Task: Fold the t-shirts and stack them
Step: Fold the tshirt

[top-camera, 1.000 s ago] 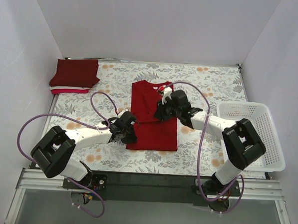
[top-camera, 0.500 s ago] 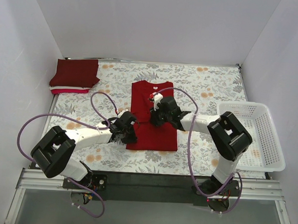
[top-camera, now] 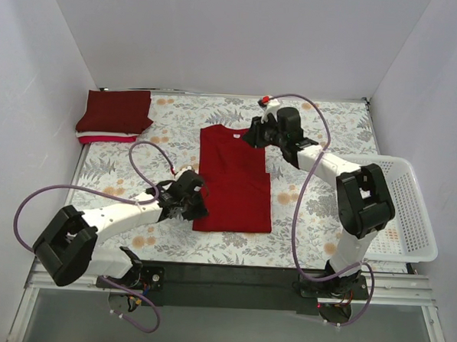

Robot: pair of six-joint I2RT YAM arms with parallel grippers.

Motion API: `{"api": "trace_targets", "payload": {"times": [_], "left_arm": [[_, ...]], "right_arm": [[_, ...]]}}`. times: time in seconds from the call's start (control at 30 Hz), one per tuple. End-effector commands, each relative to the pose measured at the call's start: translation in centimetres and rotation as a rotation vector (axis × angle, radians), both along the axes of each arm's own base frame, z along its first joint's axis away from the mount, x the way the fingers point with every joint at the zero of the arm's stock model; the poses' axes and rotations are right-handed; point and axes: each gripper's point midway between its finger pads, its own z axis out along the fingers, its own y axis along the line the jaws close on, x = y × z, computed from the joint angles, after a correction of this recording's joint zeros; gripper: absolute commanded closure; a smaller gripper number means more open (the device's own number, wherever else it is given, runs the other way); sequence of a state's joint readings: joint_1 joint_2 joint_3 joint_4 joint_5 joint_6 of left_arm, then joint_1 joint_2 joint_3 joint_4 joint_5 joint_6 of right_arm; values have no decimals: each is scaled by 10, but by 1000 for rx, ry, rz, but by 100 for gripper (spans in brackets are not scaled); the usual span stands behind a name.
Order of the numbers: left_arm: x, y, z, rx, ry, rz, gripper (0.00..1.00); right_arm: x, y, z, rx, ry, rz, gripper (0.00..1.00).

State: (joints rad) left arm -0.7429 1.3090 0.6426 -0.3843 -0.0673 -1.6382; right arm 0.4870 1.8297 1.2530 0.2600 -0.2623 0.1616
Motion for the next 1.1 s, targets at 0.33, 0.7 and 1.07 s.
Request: {"api": "trace_targets", "payload": {"times": [0.33,0.7,1.07], "left_arm": [[135,4,57,-206,-258,184,89],[160,30,-24,-163,-61,282,93],[154,34,77,-240,-229,215,70]], "right_arm": [[-106,-32,-52,264,408,217,66],[-76,-63,-127,286,561,139,69],[-92,-82,-65,305,435,83,68]]}}
